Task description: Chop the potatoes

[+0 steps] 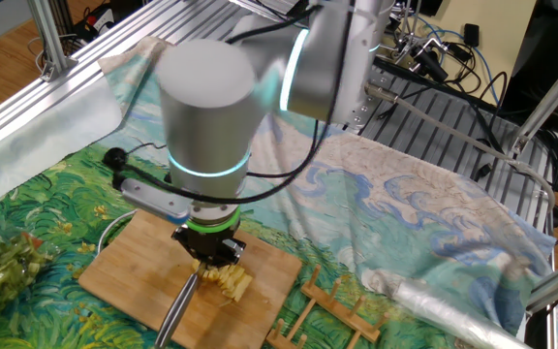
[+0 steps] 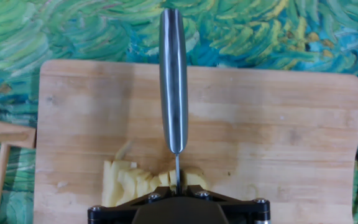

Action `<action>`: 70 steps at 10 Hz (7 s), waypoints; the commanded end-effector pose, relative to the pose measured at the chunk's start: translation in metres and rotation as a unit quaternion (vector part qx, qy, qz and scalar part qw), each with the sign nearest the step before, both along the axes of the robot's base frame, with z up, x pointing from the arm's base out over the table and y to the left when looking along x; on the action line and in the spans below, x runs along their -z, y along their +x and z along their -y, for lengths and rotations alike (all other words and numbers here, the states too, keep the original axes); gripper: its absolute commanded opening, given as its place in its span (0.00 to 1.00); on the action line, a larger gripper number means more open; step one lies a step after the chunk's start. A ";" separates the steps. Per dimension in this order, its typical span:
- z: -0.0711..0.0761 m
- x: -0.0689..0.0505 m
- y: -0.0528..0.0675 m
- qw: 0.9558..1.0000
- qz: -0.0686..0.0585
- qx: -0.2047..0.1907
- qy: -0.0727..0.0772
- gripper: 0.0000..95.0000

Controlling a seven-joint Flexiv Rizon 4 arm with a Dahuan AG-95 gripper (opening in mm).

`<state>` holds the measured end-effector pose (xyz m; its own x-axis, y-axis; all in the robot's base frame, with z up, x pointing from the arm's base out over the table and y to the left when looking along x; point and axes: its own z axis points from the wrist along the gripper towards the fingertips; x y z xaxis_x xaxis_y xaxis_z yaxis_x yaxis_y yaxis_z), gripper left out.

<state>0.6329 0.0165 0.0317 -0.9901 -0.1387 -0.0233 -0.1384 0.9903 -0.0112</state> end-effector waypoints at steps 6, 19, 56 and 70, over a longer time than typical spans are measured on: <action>-0.001 -0.020 -0.008 0.999 -0.037 0.016 0.010 0.00; 0.015 -0.049 -0.002 0.999 -0.036 -0.004 -0.012 0.00; 0.011 0.009 0.013 1.000 -0.020 -0.002 0.000 0.00; 0.011 -0.003 0.011 1.000 -0.009 0.009 0.002 0.20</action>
<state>0.6444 0.0057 0.0436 -0.9928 -0.1197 -0.0069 -0.1197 0.9928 -0.0052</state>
